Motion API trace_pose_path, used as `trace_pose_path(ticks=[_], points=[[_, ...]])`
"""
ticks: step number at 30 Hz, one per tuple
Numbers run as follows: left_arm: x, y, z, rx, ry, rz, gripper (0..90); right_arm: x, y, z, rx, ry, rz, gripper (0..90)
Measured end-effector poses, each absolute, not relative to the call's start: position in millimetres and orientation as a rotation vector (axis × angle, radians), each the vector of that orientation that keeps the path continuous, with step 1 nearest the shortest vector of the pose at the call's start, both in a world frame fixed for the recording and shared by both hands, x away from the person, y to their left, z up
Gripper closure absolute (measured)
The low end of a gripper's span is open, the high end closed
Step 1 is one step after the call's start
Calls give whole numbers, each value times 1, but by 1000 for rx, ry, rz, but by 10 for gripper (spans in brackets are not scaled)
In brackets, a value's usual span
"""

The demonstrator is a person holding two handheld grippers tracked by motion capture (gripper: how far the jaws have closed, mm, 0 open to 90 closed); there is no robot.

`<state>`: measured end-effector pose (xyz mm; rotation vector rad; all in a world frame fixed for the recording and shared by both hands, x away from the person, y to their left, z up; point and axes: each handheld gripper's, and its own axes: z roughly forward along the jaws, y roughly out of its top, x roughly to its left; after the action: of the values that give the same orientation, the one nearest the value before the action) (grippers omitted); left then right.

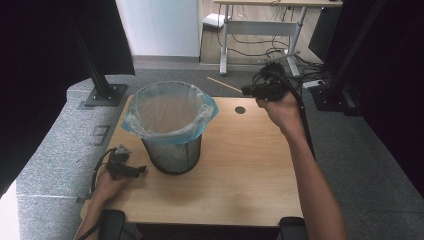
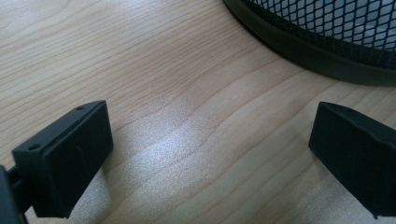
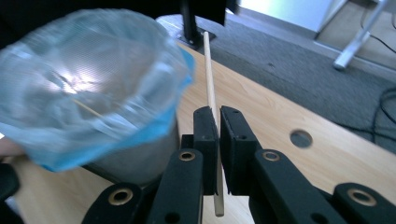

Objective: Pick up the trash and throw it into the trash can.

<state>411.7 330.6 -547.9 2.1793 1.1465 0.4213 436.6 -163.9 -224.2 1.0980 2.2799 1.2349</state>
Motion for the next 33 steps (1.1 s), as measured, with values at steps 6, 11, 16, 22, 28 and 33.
trace_pose_path(ticks=[6,11,16,22,28,33], points=[[412,329,-548,2181,1142,426,0,434,-130,-203,991,2361,1230,844],[412,329,-548,2181,1142,426,0,443,-92,-215,942,2459,1195,843],[413,328,-548,2184,1136,423,0,460,-56,-239,910,2529,1198,843],[414,328,-548,2184,1134,423,0,470,-19,-262,872,2603,1163,835],[414,328,-548,2184,1135,422,0,476,-18,-268,852,2533,1232,291],[414,328,-548,2184,1134,423,0,474,-32,-265,867,2490,1146,109]])
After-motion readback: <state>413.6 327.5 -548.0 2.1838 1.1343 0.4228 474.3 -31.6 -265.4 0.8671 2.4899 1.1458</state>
